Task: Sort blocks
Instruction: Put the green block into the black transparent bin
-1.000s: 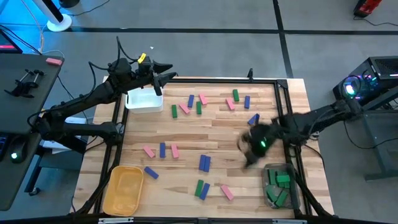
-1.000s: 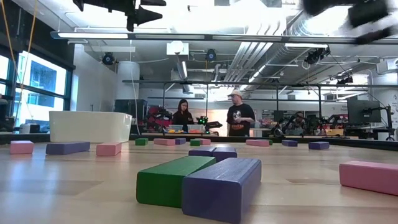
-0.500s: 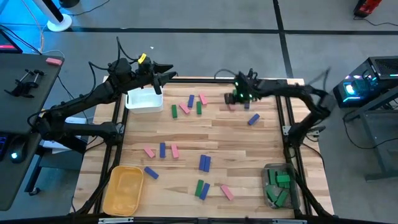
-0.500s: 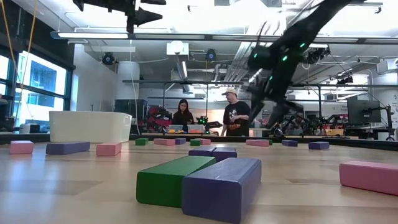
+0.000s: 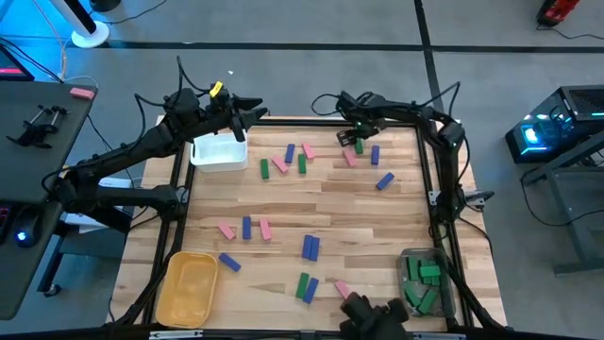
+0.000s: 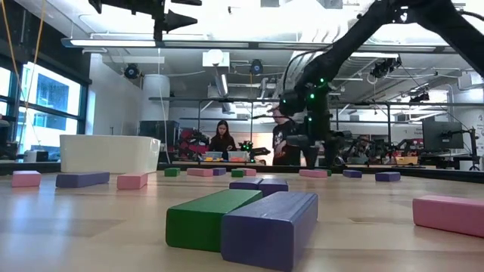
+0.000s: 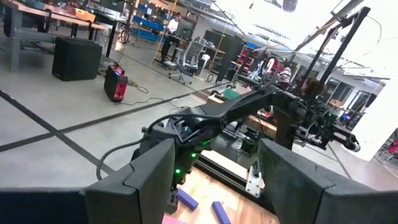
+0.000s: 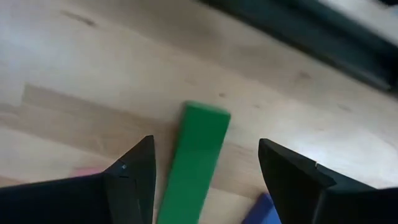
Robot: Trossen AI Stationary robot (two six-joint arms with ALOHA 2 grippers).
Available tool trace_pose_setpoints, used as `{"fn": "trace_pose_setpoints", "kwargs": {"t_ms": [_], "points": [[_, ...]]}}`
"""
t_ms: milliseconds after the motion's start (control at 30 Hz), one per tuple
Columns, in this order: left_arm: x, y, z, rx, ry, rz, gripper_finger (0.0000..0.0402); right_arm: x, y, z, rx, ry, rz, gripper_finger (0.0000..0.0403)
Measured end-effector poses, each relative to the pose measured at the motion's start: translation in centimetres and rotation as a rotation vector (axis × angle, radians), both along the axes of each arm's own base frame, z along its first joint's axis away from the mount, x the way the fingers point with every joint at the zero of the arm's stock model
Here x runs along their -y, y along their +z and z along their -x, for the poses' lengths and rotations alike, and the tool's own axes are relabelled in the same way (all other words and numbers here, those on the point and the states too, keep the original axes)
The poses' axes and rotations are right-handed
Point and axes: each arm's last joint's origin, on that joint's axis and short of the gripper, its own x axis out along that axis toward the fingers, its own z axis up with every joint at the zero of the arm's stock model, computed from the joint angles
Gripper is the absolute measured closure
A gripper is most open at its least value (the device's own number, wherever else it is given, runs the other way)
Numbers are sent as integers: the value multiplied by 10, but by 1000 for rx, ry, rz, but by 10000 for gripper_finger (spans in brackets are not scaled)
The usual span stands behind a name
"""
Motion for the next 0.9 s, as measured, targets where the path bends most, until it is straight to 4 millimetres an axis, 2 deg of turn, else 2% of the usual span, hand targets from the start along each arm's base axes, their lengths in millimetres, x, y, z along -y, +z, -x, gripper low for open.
{"fn": "trace_pose_setpoints", "kwargs": {"t_ms": [267,367,467,567,633,700,800,900], "points": [[0,0,0,-1,-1,-2,184,3,-22,24,142,-96,-169,188],[0,0,0,-1,-1,-2,184,0,-29,29,147,-87,-197,204],[0,0,0,-4,-1,-9,184,-2,-30,30,135,-63,-212,255],[0,0,0,-4,-1,-10,184,-5,-25,31,140,-45,-229,342],[0,0,0,-7,-2,-19,184,-6,-13,32,149,-33,-224,384],[1,1,1,-13,-4,-43,184,-12,2,36,135,-19,-234,383],[3,5,5,-10,-3,-82,184,-15,50,39,198,29,-130,383],[4,8,10,-4,6,-113,184,-31,90,55,207,51,-85,397]]}}
